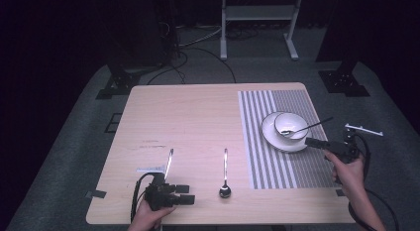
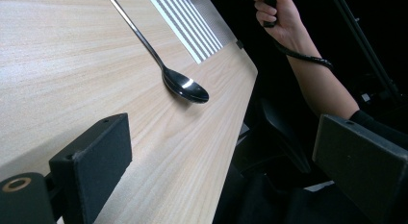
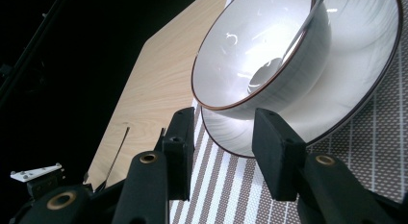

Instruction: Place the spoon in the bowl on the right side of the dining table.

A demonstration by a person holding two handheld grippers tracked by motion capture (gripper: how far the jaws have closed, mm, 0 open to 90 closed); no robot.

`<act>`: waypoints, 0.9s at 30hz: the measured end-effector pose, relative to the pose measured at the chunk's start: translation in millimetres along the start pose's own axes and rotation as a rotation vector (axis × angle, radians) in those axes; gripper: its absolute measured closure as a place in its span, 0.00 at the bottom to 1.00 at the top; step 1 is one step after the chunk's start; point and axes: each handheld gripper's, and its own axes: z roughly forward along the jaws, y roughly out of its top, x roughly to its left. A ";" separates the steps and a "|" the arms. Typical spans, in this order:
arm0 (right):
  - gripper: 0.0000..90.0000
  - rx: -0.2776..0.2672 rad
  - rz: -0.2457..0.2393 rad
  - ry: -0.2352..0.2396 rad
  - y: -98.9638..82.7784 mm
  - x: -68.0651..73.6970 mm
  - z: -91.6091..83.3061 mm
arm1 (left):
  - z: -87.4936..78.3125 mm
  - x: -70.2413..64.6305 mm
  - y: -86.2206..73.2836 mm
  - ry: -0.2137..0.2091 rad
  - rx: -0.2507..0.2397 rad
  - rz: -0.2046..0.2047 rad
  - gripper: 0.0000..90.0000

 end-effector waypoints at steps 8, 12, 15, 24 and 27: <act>0.65 0.016 -0.004 0.002 -8.1 1.1 2.0 | 0.1 -0.3 -0.1 0.001 0.001 0.002 0.06; 0.65 0.023 -0.009 0.005 -11.9 3.0 2.2 | 0.1 -0.4 -0.1 0.002 0.001 0.002 0.06; 0.65 0.024 -0.013 0.011 -15.1 5.0 2.3 | 0.0 -0.4 -0.2 0.002 0.000 0.002 0.06; 0.64 0.038 -0.031 0.028 -25.8 11.8 3.5 | 0.2 -0.7 -0.1 0.002 0.002 0.000 0.06; 0.64 0.041 -0.035 0.030 -28.8 12.9 4.5 | 0.7 -1.1 -0.2 0.001 0.003 0.000 0.06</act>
